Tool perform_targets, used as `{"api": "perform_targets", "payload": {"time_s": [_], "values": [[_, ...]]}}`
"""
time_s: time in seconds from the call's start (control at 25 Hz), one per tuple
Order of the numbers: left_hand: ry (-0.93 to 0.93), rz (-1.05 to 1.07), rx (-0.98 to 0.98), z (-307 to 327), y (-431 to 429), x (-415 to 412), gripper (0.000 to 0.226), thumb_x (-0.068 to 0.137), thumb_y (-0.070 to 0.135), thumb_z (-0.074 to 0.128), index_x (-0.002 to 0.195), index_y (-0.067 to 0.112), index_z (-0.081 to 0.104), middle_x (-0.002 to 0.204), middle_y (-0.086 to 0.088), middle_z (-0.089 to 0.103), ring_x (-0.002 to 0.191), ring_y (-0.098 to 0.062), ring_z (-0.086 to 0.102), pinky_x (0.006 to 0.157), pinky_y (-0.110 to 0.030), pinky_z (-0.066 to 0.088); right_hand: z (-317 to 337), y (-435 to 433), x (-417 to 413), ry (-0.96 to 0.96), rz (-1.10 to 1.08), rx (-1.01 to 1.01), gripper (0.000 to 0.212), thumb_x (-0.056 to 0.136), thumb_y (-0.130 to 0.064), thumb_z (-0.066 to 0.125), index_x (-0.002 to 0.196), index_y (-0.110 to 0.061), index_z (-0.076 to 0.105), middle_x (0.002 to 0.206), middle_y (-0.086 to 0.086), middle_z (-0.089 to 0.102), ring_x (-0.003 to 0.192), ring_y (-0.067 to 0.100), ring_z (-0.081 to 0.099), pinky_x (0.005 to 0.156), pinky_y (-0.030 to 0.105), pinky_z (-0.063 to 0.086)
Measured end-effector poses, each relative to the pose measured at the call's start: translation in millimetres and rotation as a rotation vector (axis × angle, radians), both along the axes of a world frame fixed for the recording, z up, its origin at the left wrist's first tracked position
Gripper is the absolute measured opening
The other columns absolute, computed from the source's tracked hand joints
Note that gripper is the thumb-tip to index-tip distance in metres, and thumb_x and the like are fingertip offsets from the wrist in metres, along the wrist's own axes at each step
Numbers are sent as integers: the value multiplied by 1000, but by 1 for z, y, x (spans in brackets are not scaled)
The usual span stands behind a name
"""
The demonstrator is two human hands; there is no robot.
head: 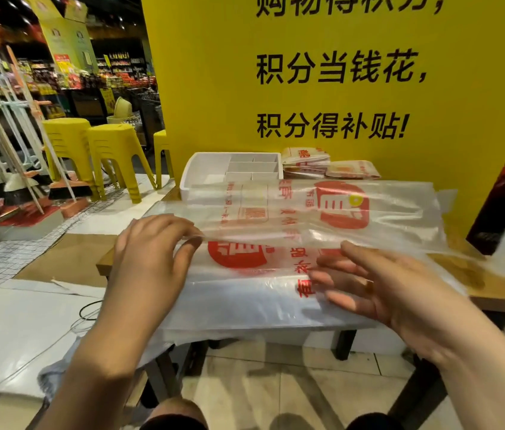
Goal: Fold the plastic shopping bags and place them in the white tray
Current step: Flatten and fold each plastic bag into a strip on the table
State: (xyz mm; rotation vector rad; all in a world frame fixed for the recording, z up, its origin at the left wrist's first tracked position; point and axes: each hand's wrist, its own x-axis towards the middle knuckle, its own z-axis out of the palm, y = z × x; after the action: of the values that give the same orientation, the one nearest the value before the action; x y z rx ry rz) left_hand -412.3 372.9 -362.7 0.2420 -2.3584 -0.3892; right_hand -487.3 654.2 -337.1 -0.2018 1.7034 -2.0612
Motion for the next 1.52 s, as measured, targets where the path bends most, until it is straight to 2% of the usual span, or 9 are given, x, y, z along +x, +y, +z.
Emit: {"api": "perform_targets", "payload": {"time_s": [0.16, 0.28, 0.44, 0.52, 0.76, 0.92, 1.08, 1.24, 1.52], "values": [[-185, -16, -158, -1, -9, 16, 27, 82, 17, 76, 99, 37, 68, 114, 12, 63, 116, -15, 47, 104, -47, 31, -4, 30, 6, 467, -57, 692, 27, 83, -50, 70, 98, -28, 72, 84, -13, 75, 78, 8, 71, 65, 32, 57], [-261, -263, -192, -3, -4, 9, 25, 88, 24, 70, 108, 40, 68, 117, 16, 64, 113, -14, 58, 96, -46, 48, -13, 39, 0, 948, -295, 1052, 17, 80, -42, 77, 86, -35, 63, 74, -14, 63, 75, 4, 58, 62, 29, 46], [-288, -352, -217, -1, -5, 4, 16, 96, 35, 53, 105, 36, 67, 108, 19, 67, 102, -6, 62, 85, -38, 56, -32, 40, -15, 1341, -264, 1265, 68, 70, -32, 83, 132, -29, 55, 133, 0, 55, 124, 26, 49, 95, 44, 43], [-316, -374, -242, 2, -10, 10, 24, 96, 45, 42, 105, 38, 62, 105, 20, 66, 97, -4, 63, 80, -34, 57, -40, 46, -29, 1491, -60, 1221, 63, 72, -25, 82, 131, -30, 62, 137, -1, 59, 127, 28, 55, 100, 46, 42], [-383, -342, -298, 5, -8, 16, 19, 95, 42, 44, 108, 38, 57, 107, 19, 64, 100, -6, 62, 82, -33, 55, -33, 50, -44, 1371, 176, 1123, 33, 91, -37, 61, 124, -40, 66, 131, -20, 62, 117, 8, 62, 94, 32, 53], [-469, -417, -155, 13, -3, 4, 31, 94, 55, 43, 108, 39, 65, 112, 22, 61, 107, 3, 56, 92, -30, 50, -14, 49, -47, 1249, 314, 1138, 53, 90, -68, 30, 119, -39, 64, 122, -25, 60, 112, -1, 58, 94, 28, 50], [-618, -393, -41, 33, -14, -13, 27, 91, 56, 52, 101, 39, 70, 104, 21, 66, 97, 4, 57, 89, -25, 48, 8, 47, -62, 1178, 348, 1223, 53, 84, -70, 34, 101, -33, 68, 101, -18, 65, 92, 2, 58, 84, 29, 48], [-773, -401, 25, 49, -28, -28, 9, 91, 46, 65, 95, 43, 72, 99, 25, 69, 94, 6, 61, 85, -18, 47, 23, 46, -78, 1082, 423, 1274, 20, 86, -56, 61, 85, -37, 68, 86, -18, 64, 82, 2, 57, 75, 27, 47], [-641, -293, 27, 37, -43, -30, 22, 83, 46, 76, 103, 41, 69, 98, 12, 69, 91, -5, 62, 85, -34, 52, 43, 75, -90, 846, 393, 1207, 17, 70, -62, 63, 83, -50, 64, 80, -20, 71, 76, 0, 65, 83, 35, 53]]}}
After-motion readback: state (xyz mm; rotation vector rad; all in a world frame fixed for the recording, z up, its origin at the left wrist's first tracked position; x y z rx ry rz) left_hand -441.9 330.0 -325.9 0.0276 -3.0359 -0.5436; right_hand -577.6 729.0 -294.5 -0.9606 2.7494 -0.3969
